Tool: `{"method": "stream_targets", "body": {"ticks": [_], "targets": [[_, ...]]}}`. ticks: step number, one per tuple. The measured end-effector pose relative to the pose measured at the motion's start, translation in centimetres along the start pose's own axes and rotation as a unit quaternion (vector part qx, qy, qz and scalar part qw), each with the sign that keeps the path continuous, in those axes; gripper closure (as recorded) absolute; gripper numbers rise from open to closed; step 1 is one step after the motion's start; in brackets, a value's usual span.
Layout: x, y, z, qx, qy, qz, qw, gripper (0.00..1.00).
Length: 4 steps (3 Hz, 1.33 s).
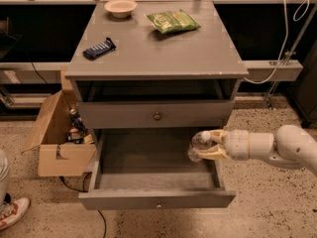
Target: Pick water bottle from middle drawer and place on counter
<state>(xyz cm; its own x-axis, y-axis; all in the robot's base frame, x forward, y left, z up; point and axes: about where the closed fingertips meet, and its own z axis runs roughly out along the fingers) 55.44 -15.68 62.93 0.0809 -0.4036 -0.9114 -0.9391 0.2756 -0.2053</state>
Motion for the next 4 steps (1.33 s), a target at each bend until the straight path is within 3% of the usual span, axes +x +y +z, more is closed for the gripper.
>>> {"method": "stream_targets", "body": {"ticks": [1, 2, 3, 4], "targets": [[0.0, 0.0, 0.0, 0.000, 0.000, 0.000, 1.0000, 1.00], [-1.8, 0.1, -0.4, -0.011, -0.002, 0.003, 0.9999, 1.00], [-6.6, 0.8, -2.3, -0.012, 0.003, 0.002, 0.9999, 1.00], [-16.2, 0.4, -6.5, -0.001, 0.013, -0.039, 0.9992, 1.00]]}}
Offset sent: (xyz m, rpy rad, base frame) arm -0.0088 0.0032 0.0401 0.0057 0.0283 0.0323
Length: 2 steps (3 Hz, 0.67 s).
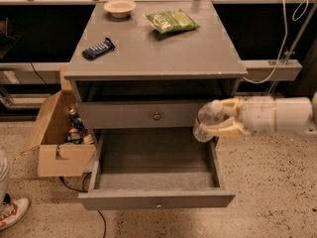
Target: Pick water bottle from middle drawer and place on counter
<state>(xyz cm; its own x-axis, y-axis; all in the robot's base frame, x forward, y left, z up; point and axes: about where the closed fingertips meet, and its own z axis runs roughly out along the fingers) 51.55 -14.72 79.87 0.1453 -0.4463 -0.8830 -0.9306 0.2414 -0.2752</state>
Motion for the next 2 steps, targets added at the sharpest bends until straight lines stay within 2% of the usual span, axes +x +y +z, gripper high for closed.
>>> {"method": "stream_targets", "body": {"ticks": [1, 2], "targets": [[-4.65, -1.30, -2.53, 0.015, -0.002, -0.022, 0.9996, 1.00], [-4.65, -1.30, -2.53, 0.015, -0.002, -0.022, 0.9996, 1.00]]}}
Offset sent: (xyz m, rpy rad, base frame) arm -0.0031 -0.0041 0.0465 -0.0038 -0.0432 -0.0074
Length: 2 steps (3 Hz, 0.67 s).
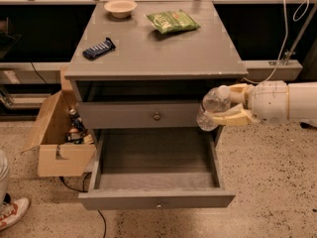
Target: Pick water bottle from middle drawer and place on counter
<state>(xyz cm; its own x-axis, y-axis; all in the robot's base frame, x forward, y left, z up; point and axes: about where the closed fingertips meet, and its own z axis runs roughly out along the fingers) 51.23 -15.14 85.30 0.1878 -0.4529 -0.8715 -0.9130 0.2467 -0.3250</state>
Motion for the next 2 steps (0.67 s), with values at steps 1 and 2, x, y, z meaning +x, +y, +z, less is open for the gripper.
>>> {"method": "stream_targets", "body": {"ticks": [1, 2], "targets": [[-1.8, -2.5, -0.6, 0.009, -0.015, 0.005, 0.9998, 1.00], [-5.1, -7.8, -2.0, 0.026, -0.035, 0.024, 0.9988, 1.00]]}}
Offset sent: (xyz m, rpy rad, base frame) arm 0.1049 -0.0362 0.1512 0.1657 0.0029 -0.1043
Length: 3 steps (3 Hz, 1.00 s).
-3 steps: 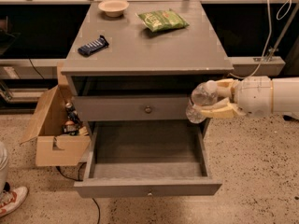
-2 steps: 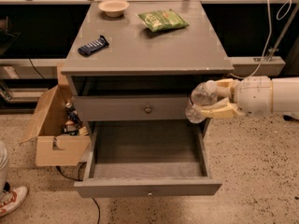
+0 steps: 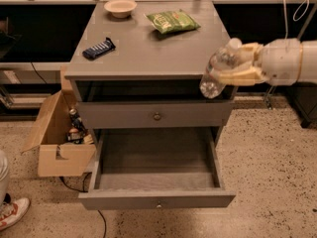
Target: Pick water bottle from middle drawer and place on counter
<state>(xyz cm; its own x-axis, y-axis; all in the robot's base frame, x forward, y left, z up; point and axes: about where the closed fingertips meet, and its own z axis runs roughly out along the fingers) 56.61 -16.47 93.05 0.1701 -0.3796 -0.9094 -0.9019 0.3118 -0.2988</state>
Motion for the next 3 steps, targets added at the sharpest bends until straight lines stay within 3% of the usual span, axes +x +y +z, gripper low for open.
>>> {"method": "stream_targets", "body": {"ticks": [1, 2, 3], "targets": [[-1.5, -5.6, -0.3, 0.031, -0.013, 0.044, 0.9985, 1.00], [-0.9, -10.0, 0.4, 0.066, -0.007, 0.104, 0.9923, 1.00], [0.8, -13.9, 1.3, 0.114, 0.023, 0.164, 0.9796, 1.00]]}}
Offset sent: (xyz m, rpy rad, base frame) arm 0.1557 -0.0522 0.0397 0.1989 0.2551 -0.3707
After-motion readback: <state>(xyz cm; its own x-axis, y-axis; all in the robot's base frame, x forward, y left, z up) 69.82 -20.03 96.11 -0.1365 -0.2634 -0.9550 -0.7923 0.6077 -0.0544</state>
